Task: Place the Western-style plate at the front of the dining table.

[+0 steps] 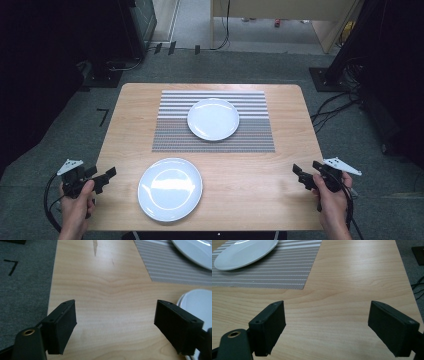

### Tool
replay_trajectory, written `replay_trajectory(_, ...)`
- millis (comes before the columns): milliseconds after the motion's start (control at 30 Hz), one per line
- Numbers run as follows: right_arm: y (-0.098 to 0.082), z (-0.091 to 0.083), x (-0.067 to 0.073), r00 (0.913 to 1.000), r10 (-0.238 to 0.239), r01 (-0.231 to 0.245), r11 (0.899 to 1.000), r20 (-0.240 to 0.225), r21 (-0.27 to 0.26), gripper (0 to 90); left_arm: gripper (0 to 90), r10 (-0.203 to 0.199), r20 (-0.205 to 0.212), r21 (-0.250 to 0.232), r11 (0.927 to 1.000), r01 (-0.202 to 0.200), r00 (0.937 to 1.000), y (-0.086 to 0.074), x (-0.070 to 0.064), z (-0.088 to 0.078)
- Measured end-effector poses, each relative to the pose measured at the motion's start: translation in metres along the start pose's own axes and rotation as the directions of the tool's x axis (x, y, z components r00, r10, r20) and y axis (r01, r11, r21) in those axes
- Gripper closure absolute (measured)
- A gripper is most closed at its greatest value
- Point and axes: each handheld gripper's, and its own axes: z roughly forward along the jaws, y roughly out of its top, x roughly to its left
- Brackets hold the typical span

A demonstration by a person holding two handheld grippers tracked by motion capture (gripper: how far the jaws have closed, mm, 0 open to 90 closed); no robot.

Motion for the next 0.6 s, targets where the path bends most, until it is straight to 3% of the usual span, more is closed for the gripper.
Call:
replay_trajectory(200, -0.011, -0.007, -0.006, 0.9997, -0.006, 0.006, 1.0, 0.023, 0.012, 14.4, 16.9, 0.005, -0.008, 0.023, 0.9997, -0.005, 1.0, -0.016, 0.008, -0.004)
replay_trajectory(367, -0.019, -0.009, -0.01, 0.9989, -0.016, 0.015, 0.999, 0.045, 0.028, 14.4, 17.0, 0.024, -0.038, 0.047, 0.9986, -0.022, 0.999, -0.026, 0.011, -0.003)
replay_trajectory(600, -0.033, -0.006, -0.011, 0.9965, -0.033, 0.028, 0.998, 0.077, 0.056, 14.4, 17.0, 0.09, -0.072, 0.063, 0.9943, -0.086, 0.9933, -0.034, 0.006, 0.002)
